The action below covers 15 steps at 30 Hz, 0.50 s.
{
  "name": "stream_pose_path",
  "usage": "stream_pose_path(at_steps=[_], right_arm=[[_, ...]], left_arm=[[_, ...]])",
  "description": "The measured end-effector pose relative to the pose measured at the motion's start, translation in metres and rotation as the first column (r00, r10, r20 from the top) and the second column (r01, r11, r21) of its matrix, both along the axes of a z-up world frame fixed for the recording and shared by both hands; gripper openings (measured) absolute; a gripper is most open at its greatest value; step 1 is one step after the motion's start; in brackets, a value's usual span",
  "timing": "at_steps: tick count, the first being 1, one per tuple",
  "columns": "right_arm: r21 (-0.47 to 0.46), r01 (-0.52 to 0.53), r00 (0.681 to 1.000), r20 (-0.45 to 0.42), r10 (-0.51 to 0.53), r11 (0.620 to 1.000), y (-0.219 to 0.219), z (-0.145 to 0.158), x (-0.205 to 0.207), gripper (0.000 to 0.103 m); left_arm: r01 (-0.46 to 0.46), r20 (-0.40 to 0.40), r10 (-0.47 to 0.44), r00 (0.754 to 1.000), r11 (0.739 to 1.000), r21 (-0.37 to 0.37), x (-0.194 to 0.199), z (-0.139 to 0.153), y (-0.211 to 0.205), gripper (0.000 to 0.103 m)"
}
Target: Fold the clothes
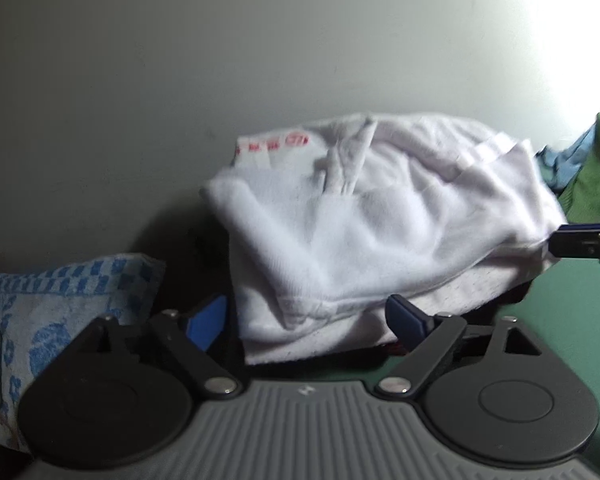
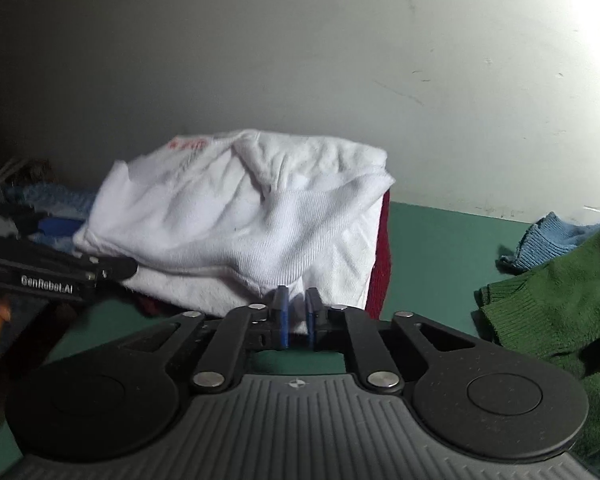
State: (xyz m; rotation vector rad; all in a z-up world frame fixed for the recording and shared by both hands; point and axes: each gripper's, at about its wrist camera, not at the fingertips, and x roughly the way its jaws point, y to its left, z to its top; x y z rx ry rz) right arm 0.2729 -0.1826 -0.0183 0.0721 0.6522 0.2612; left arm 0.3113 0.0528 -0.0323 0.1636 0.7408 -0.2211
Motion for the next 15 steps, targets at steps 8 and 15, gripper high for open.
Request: stream_pose_path(at_steps=[8,15], right_arm=[[0.138,0.066,0.997,-0.047,-0.060,0.988,-0.003,-0.007,0.019,0.025],[0.089,0.090,0.993,-0.081,-0.083,0.992,-0.006,-0.017,0.024,0.002]], left_arm=[[-0.037,-0.039,0.036,0.999,0.998,-0.044,0.012,-0.003,0.005,0.086],[-0.044,-0.011,0.043,0.999,0.999,-0.020,0.002,0.006,0.003,0.097]])
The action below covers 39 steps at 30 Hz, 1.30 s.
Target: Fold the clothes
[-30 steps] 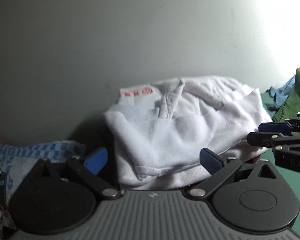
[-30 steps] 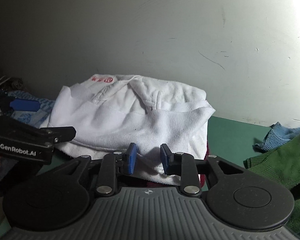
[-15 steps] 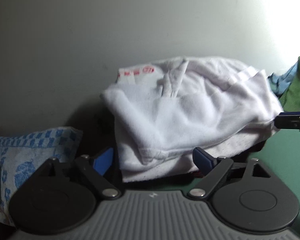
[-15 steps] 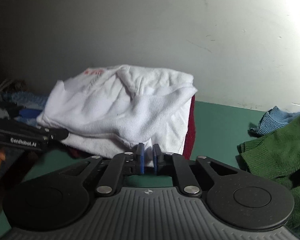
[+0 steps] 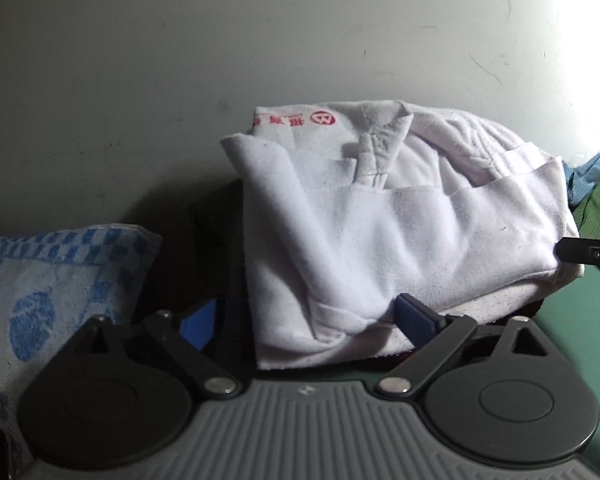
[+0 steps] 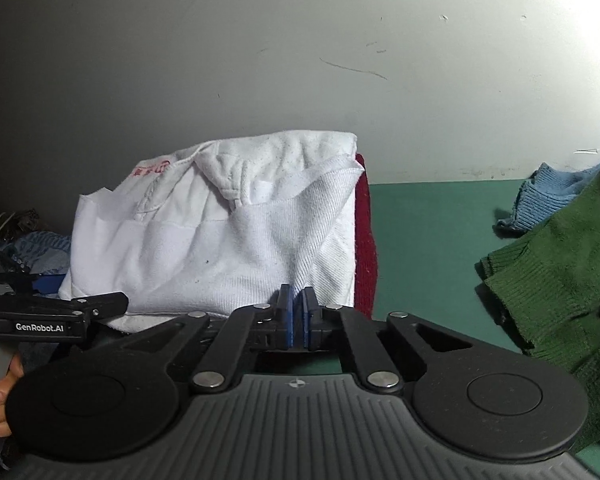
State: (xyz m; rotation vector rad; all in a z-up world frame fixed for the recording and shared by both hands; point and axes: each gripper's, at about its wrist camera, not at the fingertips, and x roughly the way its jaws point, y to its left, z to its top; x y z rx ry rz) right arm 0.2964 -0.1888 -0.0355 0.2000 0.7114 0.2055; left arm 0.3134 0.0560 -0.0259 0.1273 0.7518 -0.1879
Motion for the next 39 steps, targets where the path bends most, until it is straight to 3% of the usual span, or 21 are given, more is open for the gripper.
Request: stream_pose_path(at_steps=[2,4,7,10,13,17,21,23,27,34,39], right_arm=[[-0.003,0.008,1.000,0.009,-0.008,1.000,0.000,0.002,0.001,0.002],[-0.019,0.018,0.999,0.035,-0.017,1.000,0.000,0.009,-0.006,0.015],[-0.059,0.035,0.995,0.096,-0.029,0.998,-0.001,0.028,-0.028,0.026],[-0.128,0.053,0.995,0.087,-0.042,0.990,0.008,0.030,-0.055,0.039],[-0.195,0.071,0.995,0.079,-0.056,0.978,0.017,0.032,-0.081,0.039],[-0.134,0.106,0.994,0.046,-0.101,0.985,0.021,0.033,-0.109,0.040],[-0.136,0.133,0.991,0.037,-0.129,0.982,0.030,0.037,-0.134,0.048],[-0.148,0.135,0.991,0.043,-0.130,0.980,0.035,0.039,-0.145,0.058],[-0.168,0.135,0.990,0.052,-0.128,0.977,0.041,0.043,-0.165,0.067],[-0.168,0.176,0.984,0.069,-0.166,0.970,0.046,0.049,-0.199,0.084],[-0.128,0.189,0.979,0.095,-0.178,0.974,0.042,0.054,-0.219,0.090]], left_arm=[[-0.001,0.011,0.001,1.000,1.000,0.011,-0.004,0.003,-0.001,0.096],[-0.001,0.022,0.001,1.000,1.000,0.023,-0.008,0.007,-0.002,0.094],[-0.023,0.064,0.018,0.998,0.997,0.080,-0.025,0.020,-0.007,0.098],[-0.054,0.064,0.050,0.997,0.996,0.076,-0.050,0.027,-0.013,0.100],[-0.086,0.060,0.082,0.995,0.994,0.066,-0.075,0.033,-0.018,0.100],[-0.123,0.047,0.121,0.991,0.992,0.031,-0.104,0.034,-0.018,0.101],[-0.145,0.031,0.146,0.989,0.989,-0.031,-0.134,0.037,-0.016,0.102],[-0.148,0.027,0.149,0.988,0.988,-0.043,-0.149,0.037,-0.017,0.102],[-0.152,0.036,0.153,0.988,0.988,-0.019,-0.171,0.039,-0.021,0.102],[-0.160,0.024,0.161,0.987,0.986,-0.039,-0.203,0.044,-0.023,0.102],[-0.164,-0.005,0.164,0.986,0.985,-0.055,-0.218,0.043,-0.022,0.103]])
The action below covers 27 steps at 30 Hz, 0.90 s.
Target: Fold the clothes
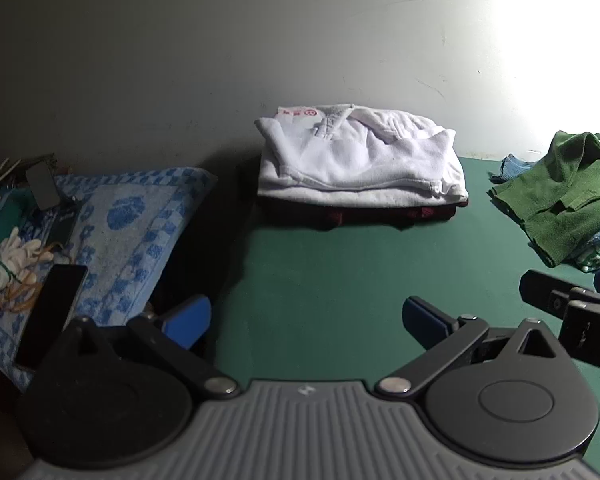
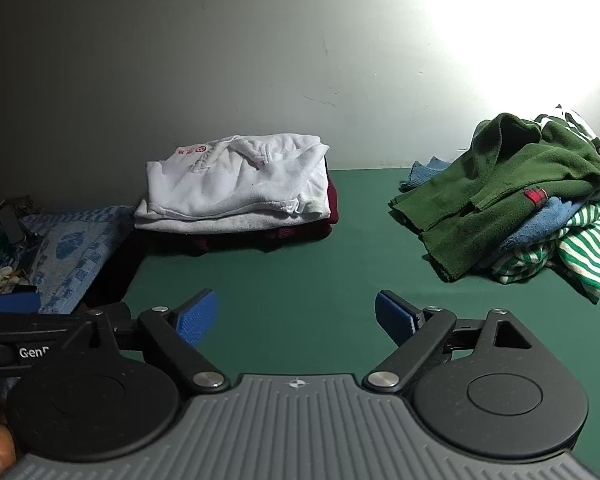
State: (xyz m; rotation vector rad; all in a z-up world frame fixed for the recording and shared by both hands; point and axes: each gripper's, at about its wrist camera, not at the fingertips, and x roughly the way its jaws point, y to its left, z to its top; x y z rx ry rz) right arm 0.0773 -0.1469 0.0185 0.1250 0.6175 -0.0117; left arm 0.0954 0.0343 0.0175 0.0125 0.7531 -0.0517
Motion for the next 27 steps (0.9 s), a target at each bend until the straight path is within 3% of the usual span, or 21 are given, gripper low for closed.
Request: stream_pose_path(at_steps=[4,12,21,27], right_arm=[[-0.013,-0.003,1.000,-0.012,0.003,1.000,0.002,0.002,-0.008,0.089],[-0.029,-0.015,0.999,-0.047,0.014,0.999,0.004,0.005,-0.020,0.089],[-0.051,-0.030,0.998,-0.057,0.027,0.998,-0.002,0.009,-0.029,0.089],[0.009,-0.024,0.997,-0.079,0.025,1.000,-0.017,0.018,-0.038,0.090]], left_arm=[[-0.031,0.000,0.031,1.000,0.999,-0.008,-0.013,0.004,0.002,0.103],[-0.054,0.009,0.054,0.999,0.996,0.071,-0.037,0.013,-0.007,0.103],[-0.128,0.006,0.128,0.992,0.990,0.061,-0.062,0.018,-0.011,0.103],[-0.174,0.022,0.173,0.985,0.980,0.097,-0.082,0.022,-0.026,0.103]])
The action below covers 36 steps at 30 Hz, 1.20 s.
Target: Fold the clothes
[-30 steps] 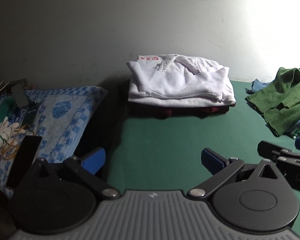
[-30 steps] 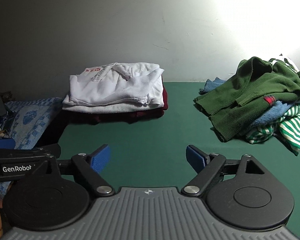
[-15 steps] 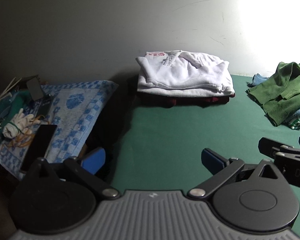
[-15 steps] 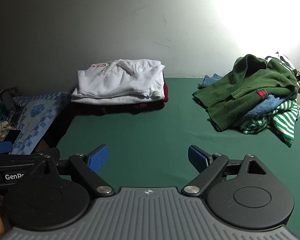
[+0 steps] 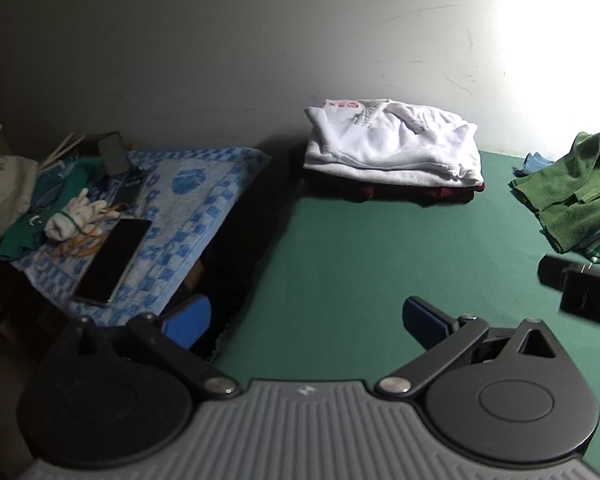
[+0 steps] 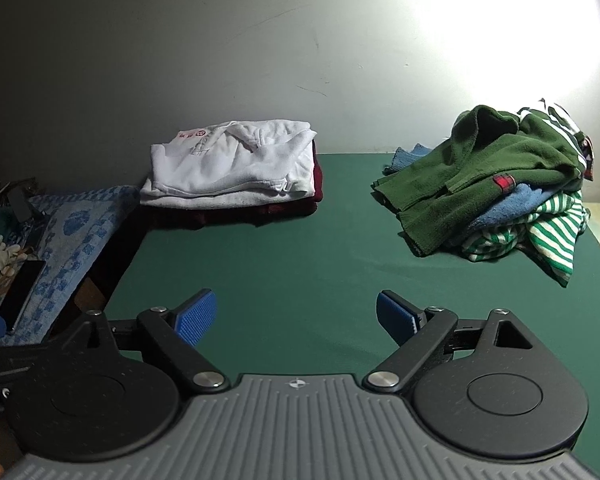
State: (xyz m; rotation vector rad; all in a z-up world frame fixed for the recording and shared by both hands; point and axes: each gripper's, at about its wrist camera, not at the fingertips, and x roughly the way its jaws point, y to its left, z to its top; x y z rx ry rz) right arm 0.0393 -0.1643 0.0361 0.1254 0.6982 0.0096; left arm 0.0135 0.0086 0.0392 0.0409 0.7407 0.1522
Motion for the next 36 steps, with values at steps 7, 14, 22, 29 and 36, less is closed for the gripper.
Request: stream_pose_path(at_steps=[7,14,22,29,36], right_arm=[[0.026,-0.008,1.000,-0.004,0.008,1.000,-0.015,0.008,-0.015,0.090],[-0.020,-0.032,0.999,0.036,0.032,0.999,-0.019,0.012,-0.031,0.090],[-0.029,-0.013,1.000,0.028,0.013,0.999,-0.015,0.016,-0.035,0.090],[-0.028,0.024,1.000,0.020,-0.023,0.999,-0.006,0.016,-0.036,0.089],[-0.033,0.067,0.998,0.017,-0.067,0.997,0.002,0.015,-0.039,0.089]], left_arm=[[-0.019,0.019,0.018,1.000,1.000,0.019,-0.022,0.007,-0.021,0.103],[-0.023,-0.010,0.023,1.000,1.000,0.014,-0.034,0.011,-0.034,0.103],[0.034,0.007,-0.034,0.999,0.999,0.011,-0.034,0.017,-0.035,0.103],[0.074,0.008,-0.074,0.997,0.997,-0.014,-0.030,0.016,-0.028,0.103],[0.085,-0.001,-0.085,0.996,0.996,-0.037,-0.028,0.012,-0.015,0.103]])
